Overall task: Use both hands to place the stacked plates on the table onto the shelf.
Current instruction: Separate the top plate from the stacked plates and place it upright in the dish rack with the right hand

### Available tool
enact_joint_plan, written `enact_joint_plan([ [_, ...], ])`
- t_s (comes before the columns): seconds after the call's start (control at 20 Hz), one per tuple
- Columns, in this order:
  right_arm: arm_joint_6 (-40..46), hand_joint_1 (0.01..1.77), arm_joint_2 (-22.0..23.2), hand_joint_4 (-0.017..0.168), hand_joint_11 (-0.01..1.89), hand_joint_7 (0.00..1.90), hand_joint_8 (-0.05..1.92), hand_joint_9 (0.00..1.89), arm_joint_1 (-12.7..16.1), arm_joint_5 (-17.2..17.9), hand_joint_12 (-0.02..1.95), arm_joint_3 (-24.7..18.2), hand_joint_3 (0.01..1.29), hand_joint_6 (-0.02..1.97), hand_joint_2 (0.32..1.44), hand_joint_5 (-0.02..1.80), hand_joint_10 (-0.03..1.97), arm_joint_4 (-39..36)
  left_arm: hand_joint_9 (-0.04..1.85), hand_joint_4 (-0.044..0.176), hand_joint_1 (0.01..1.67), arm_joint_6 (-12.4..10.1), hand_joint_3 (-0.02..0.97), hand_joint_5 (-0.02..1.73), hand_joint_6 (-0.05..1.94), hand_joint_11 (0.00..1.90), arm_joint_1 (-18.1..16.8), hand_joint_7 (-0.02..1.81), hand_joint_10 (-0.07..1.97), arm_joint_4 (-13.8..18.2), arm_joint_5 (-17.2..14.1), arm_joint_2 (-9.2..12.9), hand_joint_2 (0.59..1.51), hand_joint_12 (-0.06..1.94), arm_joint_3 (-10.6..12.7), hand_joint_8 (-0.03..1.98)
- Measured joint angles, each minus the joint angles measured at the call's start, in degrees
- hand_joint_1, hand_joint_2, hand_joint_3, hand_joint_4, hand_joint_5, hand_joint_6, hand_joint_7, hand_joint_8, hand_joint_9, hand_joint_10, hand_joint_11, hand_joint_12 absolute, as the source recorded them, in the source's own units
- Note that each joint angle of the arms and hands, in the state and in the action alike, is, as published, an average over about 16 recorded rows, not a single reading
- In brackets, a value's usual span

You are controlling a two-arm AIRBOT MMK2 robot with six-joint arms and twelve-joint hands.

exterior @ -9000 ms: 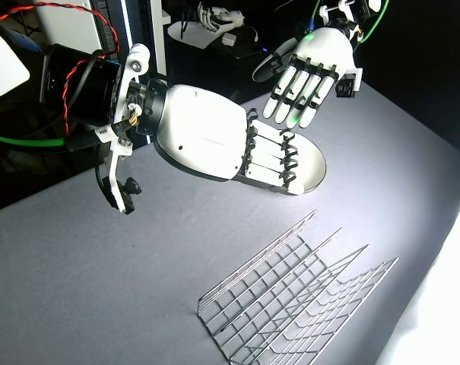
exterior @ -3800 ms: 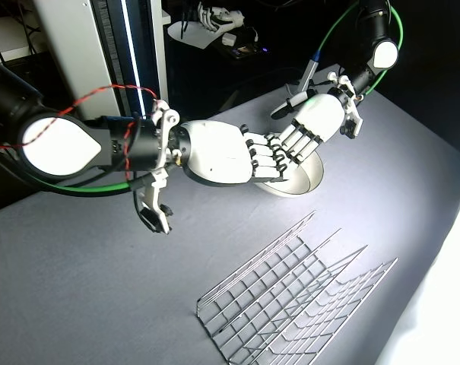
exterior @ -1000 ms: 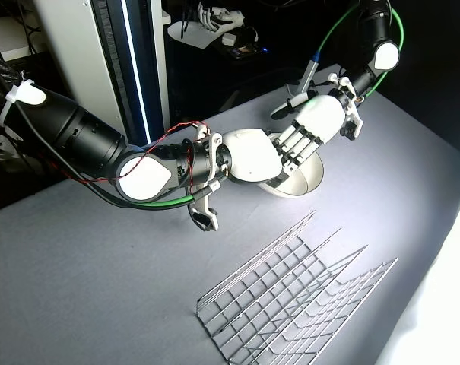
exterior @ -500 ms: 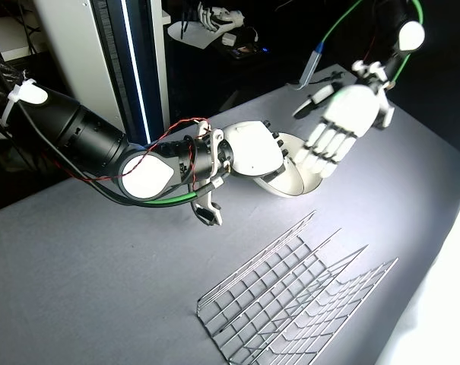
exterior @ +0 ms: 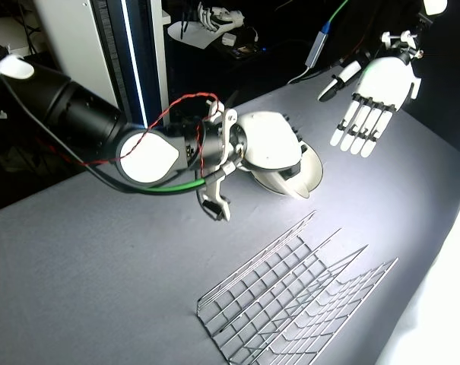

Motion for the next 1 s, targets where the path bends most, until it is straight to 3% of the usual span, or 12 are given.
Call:
enact_joint_plan([
  [0.35, 0.4, 1.35, 2.1, -0.008, 0.88, 1.06, 0.84, 0.97, 4.7, -2.4, 1.18, -2.8, 0.01, 0.93, 0.98, 0.97, 1.10, 2.5, 0.02, -0.003, 0.01, -0.4, 0.020, 0.02, 0.01, 0.01, 0.0, 0.02, 0.01, 1.0, -0.8, 2.3, 1.157, 0.02, 0.2, 0.01],
  [0.7, 0.8, 1.36, 3.3, -0.008, 0.88, 1.06, 0.83, 0.98, 9.2, -5.3, 1.18, -4.4, 0.01, 0.92, 1.00, 0.96, 1.10, 6.0, 0.02, -0.003, 0.01, -0.5, 0.020, 0.02, 0.01, 0.01, 0.0, 0.02, 0.01, 1.4, -1.2, 2.7, 1.153, 0.02, 0.8, 0.01],
  [1.0, 1.1, 1.37, 3.6, -0.008, 0.89, 1.06, 0.83, 0.97, 12.8, -9.9, 1.18, -5.2, 0.01, 0.91, 1.00, 0.96, 1.11, 12.5, 0.02, -0.003, 0.01, -0.5, 0.020, 0.02, 0.01, 0.01, 0.0, 0.02, 0.01, 1.5, -1.2, 2.7, 1.149, 0.02, 1.1, 0.01],
])
